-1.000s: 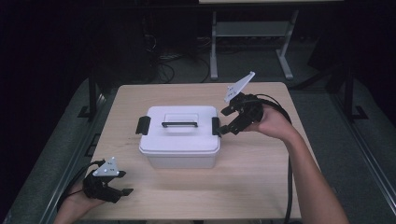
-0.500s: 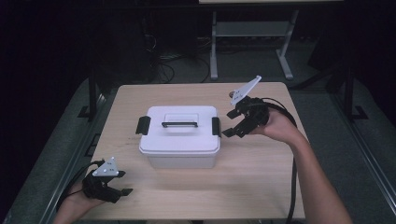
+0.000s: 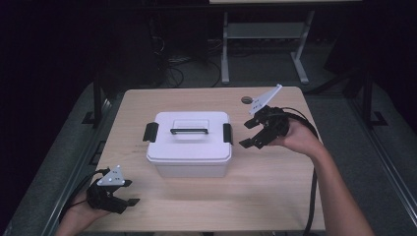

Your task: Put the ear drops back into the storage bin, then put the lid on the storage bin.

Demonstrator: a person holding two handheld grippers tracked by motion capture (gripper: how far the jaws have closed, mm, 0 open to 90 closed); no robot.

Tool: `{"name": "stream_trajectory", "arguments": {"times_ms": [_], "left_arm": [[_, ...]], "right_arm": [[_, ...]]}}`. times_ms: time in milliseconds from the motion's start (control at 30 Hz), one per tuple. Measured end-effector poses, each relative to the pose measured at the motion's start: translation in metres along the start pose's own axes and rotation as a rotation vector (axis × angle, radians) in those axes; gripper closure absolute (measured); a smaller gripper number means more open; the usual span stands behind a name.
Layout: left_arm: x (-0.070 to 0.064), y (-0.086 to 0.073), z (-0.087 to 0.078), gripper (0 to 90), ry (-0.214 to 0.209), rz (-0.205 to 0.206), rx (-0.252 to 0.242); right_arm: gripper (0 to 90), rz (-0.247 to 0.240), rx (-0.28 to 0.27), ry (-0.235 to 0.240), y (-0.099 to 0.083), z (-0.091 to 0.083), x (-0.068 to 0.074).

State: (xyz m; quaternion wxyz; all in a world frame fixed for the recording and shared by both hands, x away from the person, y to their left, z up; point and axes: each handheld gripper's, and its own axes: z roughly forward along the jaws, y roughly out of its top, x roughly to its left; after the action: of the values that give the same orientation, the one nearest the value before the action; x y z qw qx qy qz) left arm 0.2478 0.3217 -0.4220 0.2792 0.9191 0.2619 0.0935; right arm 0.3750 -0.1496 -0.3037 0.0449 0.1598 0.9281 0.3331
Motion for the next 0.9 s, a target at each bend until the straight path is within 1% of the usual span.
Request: {"name": "stream_trajectory", "arguments": {"times_ms": [200,233,500,633,700,733,900], "left_arm": [[0.000,0.000,0.000,30.2,0.003,-0.001,-0.002],[-0.001,0.000,0.000,30.1,0.003,-0.001,-0.002],[-0.001,0.001,0.000,30.0,0.005,0.002,0.000],[-0.001,0.000,0.001,30.0,0.003,0.003,0.002],[-0.001,0.000,0.001,30.0,0.003,0.003,0.002],[-0.001,0.000,0.001,30.0,0.003,0.002,0.003],[-0.001,0.001,0.001,30.0,0.003,0.000,0.001]], "right_arm": [[26.4,0.014,0.010,0.002,-0.012,0.001,0.000],[26.4,0.014,0.013,-0.003,-0.014,0.000,0.000],[26.4,0.050,0.005,-0.018,-0.033,-0.005,0.000],[26.4,0.057,0.010,-0.022,-0.043,-0.004,-0.001],[26.4,0.073,0.011,-0.018,-0.046,-0.004,0.000],[26.4,0.068,0.012,-0.021,-0.047,-0.004,-0.001],[26.4,0.082,0.019,-0.016,-0.055,-0.002,-0.001]]}}
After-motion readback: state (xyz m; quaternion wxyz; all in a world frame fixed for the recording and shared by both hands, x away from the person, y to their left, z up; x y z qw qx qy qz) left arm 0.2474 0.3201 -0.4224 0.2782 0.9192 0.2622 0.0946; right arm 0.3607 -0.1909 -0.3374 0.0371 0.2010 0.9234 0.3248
